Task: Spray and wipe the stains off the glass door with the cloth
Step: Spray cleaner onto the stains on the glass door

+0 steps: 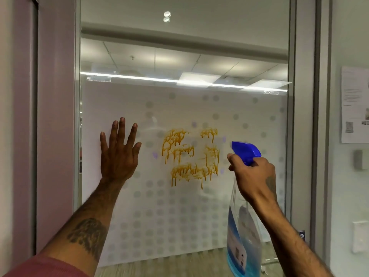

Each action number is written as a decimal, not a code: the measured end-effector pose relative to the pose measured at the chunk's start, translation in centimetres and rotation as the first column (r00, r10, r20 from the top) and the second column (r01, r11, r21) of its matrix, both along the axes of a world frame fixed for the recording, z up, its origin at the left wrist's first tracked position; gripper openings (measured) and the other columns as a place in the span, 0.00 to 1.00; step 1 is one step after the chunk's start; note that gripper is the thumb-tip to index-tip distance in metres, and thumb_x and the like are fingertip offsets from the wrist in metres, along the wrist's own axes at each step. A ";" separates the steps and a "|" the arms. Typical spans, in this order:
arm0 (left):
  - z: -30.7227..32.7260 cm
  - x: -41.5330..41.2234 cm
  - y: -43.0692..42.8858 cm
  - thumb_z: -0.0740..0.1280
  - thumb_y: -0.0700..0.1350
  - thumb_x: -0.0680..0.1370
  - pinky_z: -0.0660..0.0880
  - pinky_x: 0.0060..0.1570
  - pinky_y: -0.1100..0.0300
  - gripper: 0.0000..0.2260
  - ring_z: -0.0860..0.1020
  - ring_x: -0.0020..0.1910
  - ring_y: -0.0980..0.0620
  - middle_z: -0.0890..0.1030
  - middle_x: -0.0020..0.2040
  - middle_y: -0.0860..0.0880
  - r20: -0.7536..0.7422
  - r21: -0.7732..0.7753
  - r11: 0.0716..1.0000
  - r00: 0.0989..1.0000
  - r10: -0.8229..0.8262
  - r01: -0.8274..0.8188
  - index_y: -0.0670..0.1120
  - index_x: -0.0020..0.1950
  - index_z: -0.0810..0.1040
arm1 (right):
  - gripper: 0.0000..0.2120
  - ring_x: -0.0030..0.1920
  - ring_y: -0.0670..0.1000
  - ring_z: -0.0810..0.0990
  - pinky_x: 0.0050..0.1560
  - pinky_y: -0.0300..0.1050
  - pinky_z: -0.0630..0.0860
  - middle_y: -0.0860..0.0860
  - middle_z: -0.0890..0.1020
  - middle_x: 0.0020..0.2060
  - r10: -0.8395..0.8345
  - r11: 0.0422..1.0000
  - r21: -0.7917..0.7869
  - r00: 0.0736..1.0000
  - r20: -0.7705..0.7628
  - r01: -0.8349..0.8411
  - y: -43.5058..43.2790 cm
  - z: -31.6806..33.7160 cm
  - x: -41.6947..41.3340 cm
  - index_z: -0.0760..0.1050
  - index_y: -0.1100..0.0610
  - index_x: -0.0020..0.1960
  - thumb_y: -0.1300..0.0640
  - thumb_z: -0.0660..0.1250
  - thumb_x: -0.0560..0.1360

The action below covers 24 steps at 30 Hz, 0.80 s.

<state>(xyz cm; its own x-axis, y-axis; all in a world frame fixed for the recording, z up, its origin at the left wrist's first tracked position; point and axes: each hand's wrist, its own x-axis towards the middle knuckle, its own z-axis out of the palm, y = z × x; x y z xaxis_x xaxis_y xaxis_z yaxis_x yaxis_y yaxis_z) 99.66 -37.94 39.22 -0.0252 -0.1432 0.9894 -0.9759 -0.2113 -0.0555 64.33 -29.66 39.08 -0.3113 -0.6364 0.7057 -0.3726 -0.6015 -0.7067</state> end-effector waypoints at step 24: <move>1.2 -3.1 4.8 0.50 0.56 0.85 0.45 0.78 0.37 0.28 0.42 0.83 0.45 0.42 0.83 0.45 -0.253 0.301 0.935 0.961 -0.113 0.189 0.49 0.83 0.47 | 0.06 0.33 0.51 0.77 0.35 0.41 0.75 0.55 0.82 0.36 0.286 0.955 0.064 0.956 0.059 -0.290 2.9 -2.0 -2.0 0.77 0.48 0.42 0.48 0.72 0.73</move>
<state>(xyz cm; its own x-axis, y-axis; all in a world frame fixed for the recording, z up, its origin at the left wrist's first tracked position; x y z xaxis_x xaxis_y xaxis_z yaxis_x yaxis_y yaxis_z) 96.60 -33.10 40.46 0.1491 -0.4648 0.8728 -0.9888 -0.0686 0.1324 62.30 -26.73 37.04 -0.1398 -0.7524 0.6437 -0.1552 -0.6254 -0.7647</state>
